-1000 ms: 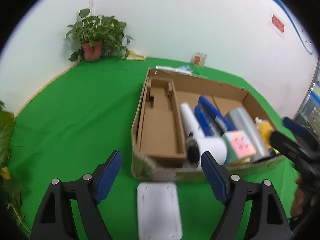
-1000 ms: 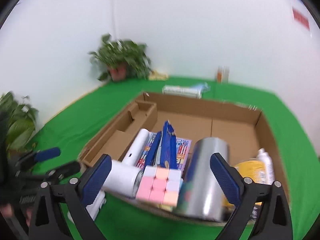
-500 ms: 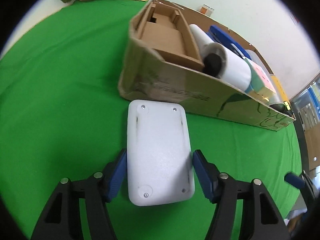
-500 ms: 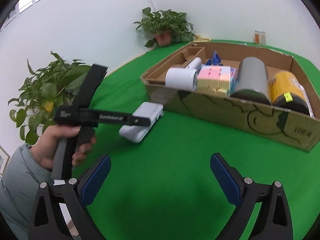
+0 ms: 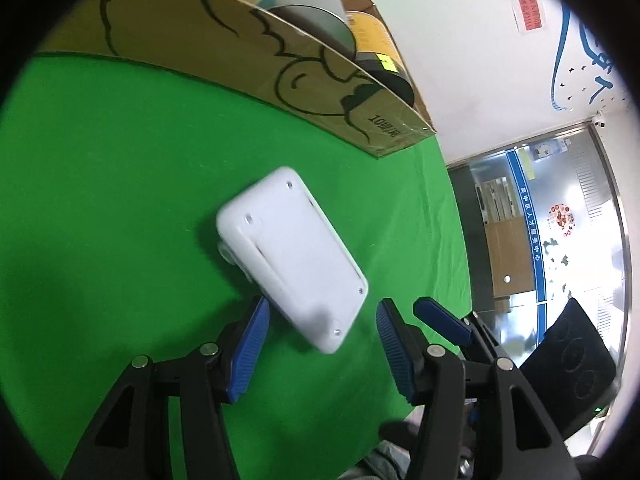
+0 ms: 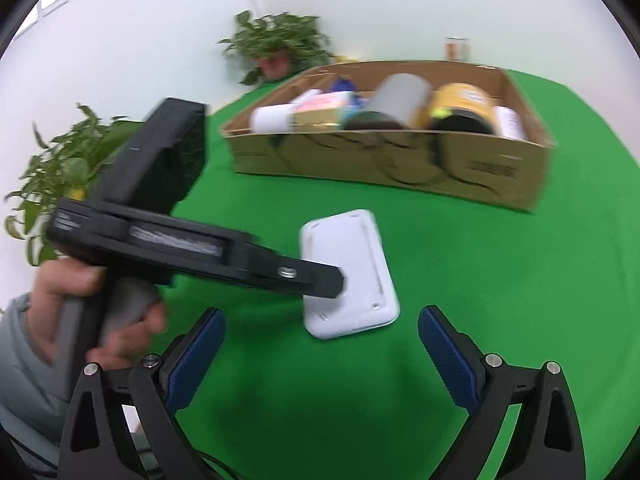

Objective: Organize rigid objects
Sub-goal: 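Grasp the white rectangular device with the right tool and lift, then carry the white device over the box and lower it inside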

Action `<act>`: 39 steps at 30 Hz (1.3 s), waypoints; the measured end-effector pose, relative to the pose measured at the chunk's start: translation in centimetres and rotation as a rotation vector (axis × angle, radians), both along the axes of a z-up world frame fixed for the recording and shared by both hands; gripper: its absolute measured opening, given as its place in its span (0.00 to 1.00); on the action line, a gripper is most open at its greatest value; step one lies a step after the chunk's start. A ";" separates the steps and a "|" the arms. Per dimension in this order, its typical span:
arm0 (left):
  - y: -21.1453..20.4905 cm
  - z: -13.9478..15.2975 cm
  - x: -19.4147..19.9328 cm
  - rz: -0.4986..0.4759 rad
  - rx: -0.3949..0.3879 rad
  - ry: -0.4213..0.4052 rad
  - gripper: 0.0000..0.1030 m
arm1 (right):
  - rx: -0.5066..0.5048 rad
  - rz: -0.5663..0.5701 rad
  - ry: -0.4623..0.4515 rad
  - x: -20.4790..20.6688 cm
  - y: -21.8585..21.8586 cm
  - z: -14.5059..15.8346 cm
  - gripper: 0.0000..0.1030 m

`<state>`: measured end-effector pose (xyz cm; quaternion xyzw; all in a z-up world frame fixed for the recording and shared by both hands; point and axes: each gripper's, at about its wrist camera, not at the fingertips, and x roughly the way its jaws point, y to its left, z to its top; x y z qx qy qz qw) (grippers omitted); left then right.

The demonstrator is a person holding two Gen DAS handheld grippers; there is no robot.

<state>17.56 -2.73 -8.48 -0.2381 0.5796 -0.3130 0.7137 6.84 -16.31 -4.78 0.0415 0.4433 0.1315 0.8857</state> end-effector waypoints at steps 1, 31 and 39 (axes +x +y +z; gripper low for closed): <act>-0.2 -0.3 -0.1 0.005 0.014 -0.002 0.53 | -0.016 -0.016 0.000 -0.6 -0.8 -0.2 0.95; 0.6 -1.0 -1.9 0.053 0.069 -0.065 0.30 | -0.119 -0.037 0.164 3.2 2.7 -3.8 0.62; 1.5 0.7 -2.2 0.062 0.093 -0.130 0.28 | -0.071 -0.051 0.148 3.3 3.5 -3.0 0.62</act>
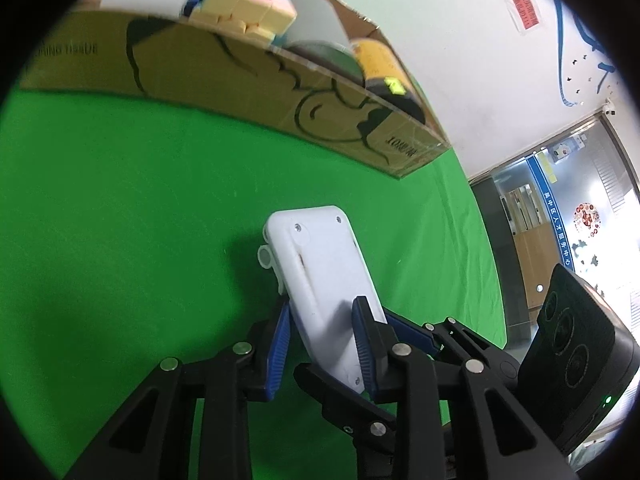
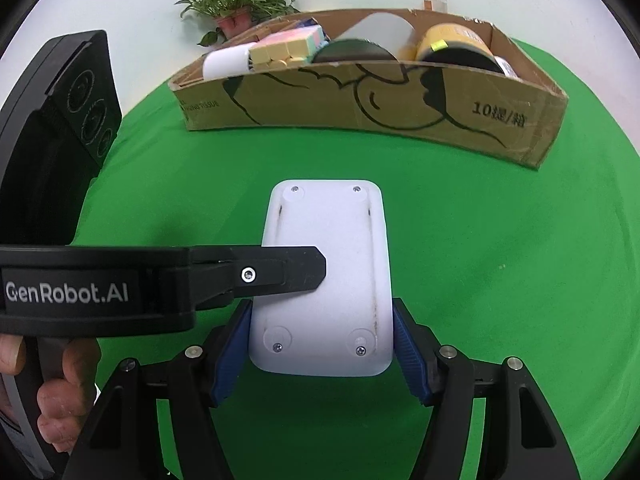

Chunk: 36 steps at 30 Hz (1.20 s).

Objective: Organize rigid objects
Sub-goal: 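Carry the white device over the box and lower it inside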

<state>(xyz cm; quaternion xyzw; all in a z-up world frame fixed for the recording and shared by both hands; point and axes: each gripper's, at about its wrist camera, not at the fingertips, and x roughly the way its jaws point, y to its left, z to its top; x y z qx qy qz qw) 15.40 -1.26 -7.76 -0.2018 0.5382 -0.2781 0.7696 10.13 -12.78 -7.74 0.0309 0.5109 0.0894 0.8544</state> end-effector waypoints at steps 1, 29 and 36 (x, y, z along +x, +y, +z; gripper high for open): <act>0.2 0.4 0.1 0.001 0.001 -0.012 0.28 | 0.005 0.000 -0.012 0.1 0.1 0.4 0.62; 7.0 12.5 8.9 0.053 0.067 -0.295 0.28 | 0.027 0.044 -0.246 11.7 6.1 11.7 0.62; 11.2 14.4 15.4 0.082 0.105 -0.251 0.28 | 0.105 0.071 -0.192 20.6 8.8 13.5 0.62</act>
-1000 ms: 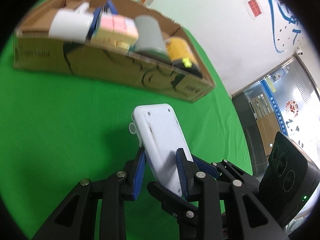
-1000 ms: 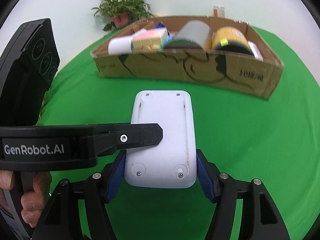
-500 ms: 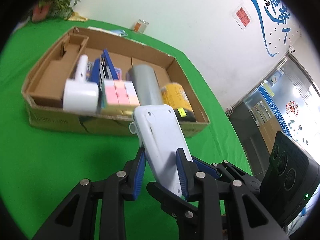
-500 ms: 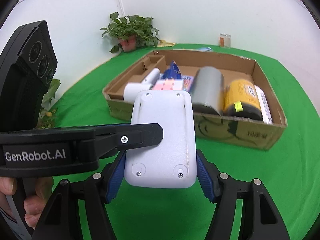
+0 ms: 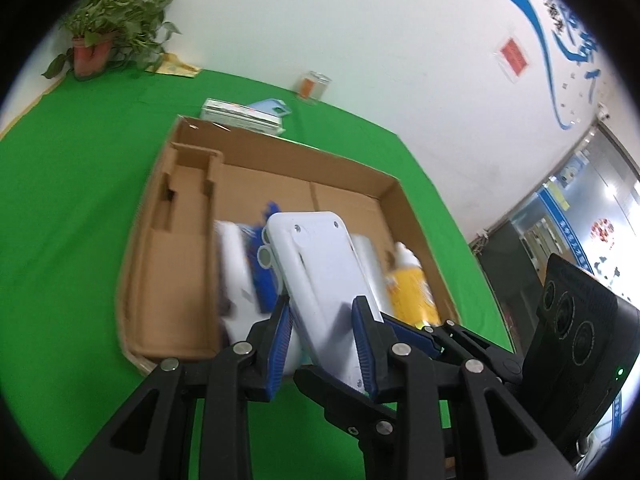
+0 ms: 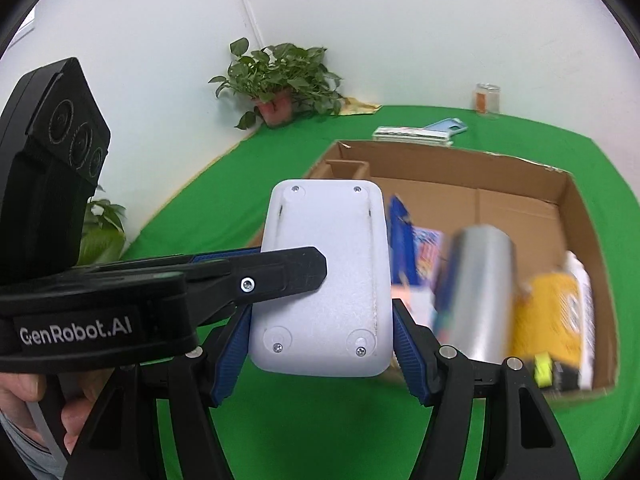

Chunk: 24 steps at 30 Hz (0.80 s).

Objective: Organize rigid objects
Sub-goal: 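Carry the white device over the box and lower it inside, then release the white device and withdraw the right tool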

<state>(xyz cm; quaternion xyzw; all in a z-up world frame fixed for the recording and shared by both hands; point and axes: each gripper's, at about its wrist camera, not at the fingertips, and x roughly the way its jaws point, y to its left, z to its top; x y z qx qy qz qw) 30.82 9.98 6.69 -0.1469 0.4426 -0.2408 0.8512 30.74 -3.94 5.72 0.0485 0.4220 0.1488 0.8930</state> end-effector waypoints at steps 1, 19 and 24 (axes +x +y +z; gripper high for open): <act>0.8 0.1 1.0 0.008 0.012 0.009 0.28 | 0.006 0.013 0.012 1.6 0.8 0.0 0.62; 6.5 -5.3 8.1 0.088 0.086 0.173 0.28 | 0.249 0.050 0.343 12.6 5.2 -8.0 0.68; 6.6 -2.5 5.7 0.143 0.176 0.002 0.50 | 0.279 0.050 0.247 10.1 3.8 -6.0 0.96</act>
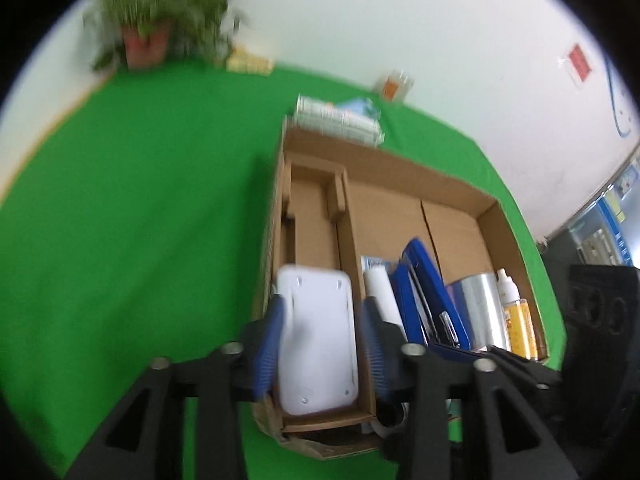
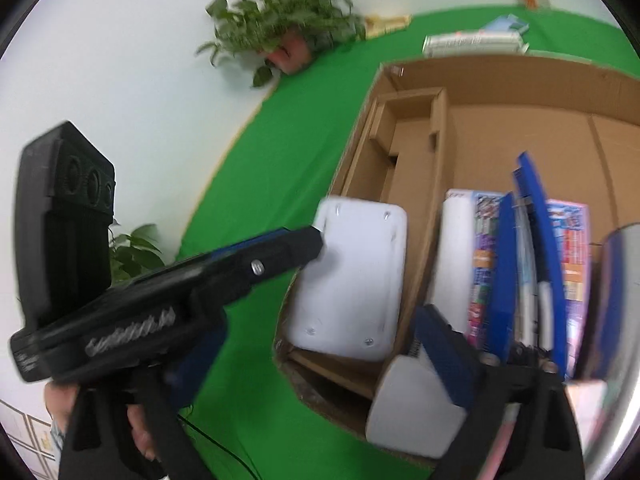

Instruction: Organize rigid objects

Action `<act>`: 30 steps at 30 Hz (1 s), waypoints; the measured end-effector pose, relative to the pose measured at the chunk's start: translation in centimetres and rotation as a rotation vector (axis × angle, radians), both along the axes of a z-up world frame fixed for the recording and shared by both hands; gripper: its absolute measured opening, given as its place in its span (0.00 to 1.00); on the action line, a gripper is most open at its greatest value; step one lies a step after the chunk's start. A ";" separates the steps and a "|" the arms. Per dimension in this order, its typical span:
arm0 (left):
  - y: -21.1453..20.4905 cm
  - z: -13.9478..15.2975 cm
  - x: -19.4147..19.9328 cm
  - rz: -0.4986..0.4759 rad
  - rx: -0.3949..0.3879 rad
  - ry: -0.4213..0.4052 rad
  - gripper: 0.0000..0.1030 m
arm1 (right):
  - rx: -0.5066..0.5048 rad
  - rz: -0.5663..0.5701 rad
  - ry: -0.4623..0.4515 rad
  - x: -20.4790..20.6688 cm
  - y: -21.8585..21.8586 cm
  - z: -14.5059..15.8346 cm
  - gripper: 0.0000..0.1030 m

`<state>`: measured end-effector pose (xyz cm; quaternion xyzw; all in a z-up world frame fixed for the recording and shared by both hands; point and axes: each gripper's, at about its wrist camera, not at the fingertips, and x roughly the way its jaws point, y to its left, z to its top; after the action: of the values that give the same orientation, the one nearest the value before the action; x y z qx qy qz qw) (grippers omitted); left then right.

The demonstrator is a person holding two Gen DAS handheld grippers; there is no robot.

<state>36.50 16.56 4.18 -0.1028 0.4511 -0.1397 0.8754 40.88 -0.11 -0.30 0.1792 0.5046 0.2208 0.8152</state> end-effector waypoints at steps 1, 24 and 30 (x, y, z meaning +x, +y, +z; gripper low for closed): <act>0.1 0.9 -1.0 0.011 0.027 -0.058 0.54 | -0.018 -0.002 -0.033 -0.9 -0.3 0.8 0.97; -15.1 0.9 -22.4 0.108 0.189 -0.462 0.83 | -0.604 -0.401 -0.357 -27.0 -15.4 2.2 0.99; -16.4 0.5 -24.4 0.136 0.208 -0.448 0.83 | -0.619 -0.394 -0.409 -30.3 -15.4 3.4 0.99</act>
<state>12.09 0.18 4.63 -0.0089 0.2500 -0.0529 0.9668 10.58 -15.46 3.12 -0.0286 0.3309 -0.0704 0.9406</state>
